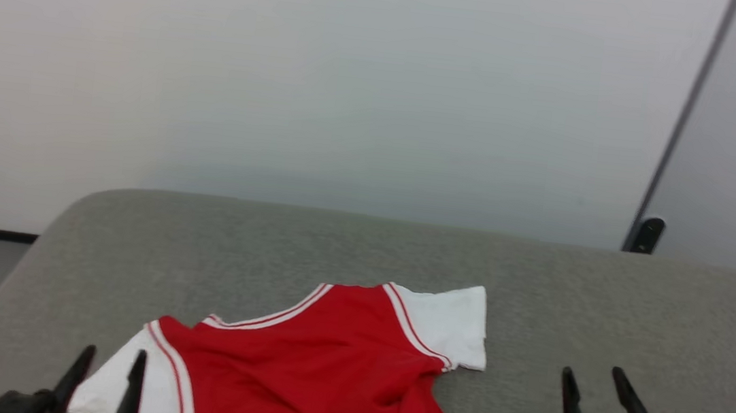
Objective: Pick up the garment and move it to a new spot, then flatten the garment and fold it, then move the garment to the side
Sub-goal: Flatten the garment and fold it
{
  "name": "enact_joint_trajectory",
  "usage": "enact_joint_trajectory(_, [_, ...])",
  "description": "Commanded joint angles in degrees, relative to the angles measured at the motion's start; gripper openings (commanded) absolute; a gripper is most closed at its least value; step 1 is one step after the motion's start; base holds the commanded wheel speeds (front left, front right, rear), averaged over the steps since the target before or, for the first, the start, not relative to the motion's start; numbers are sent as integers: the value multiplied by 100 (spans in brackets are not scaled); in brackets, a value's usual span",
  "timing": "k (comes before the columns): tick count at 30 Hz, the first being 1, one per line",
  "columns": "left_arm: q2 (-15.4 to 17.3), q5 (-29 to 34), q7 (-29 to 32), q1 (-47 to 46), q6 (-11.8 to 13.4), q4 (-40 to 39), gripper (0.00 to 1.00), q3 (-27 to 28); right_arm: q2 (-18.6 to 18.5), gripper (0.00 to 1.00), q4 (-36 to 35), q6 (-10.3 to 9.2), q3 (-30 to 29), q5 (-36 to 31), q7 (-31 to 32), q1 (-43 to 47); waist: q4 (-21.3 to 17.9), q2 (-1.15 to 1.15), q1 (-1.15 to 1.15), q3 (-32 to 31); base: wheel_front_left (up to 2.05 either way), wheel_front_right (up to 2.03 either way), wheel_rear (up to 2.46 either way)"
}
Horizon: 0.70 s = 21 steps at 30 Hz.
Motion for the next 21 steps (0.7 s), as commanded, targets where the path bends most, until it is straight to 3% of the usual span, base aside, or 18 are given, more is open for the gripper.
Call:
enact_joint_trajectory(1, [-10, -11, 2, -9, -1, 4, 100, 42, 12, 100, 9, -9, 29, -16, -2, 55, 194, 0, 0, -61, 0, 0, 0])
enact_joint_trajectory(6, [-92, -271, 75, 90, 37, 174, 100, 240, 33, 100, 61, -9, 157, 37, -3, 17, 386, 0, 0, -74, 0, 0, 0])
enact_joint_trajectory(10, [-9, -738, 650, -124, -97, 241, 100, 345, 31, 100, 149, -9, 281, 49, -3, -69, 396, 0, 0, -12, 0, 0, 0])
enact_joint_trajectory(14, [219, -1371, 1660, -501, -176, 335, 100, 510, -46, 100, 229, -9, 449, 36, -3, -200, 298, 0, 0, 144, 0, 0, 0])
enact_joint_trajectory(16, [497, -1527, 2236, -766, -206, 361, 100, 502, -105, 100, 247, -9, 542, 35, -3, -278, 219, 0, 0, 251, 0, 0, 0])
enact_joint_trajectory(21, [796, -2323, 3813, -1430, -84, 589, 100, 599, -257, 100, 194, -9, 671, 105, -3, -469, 33, 0, 0, 595, 0, 0, 0])
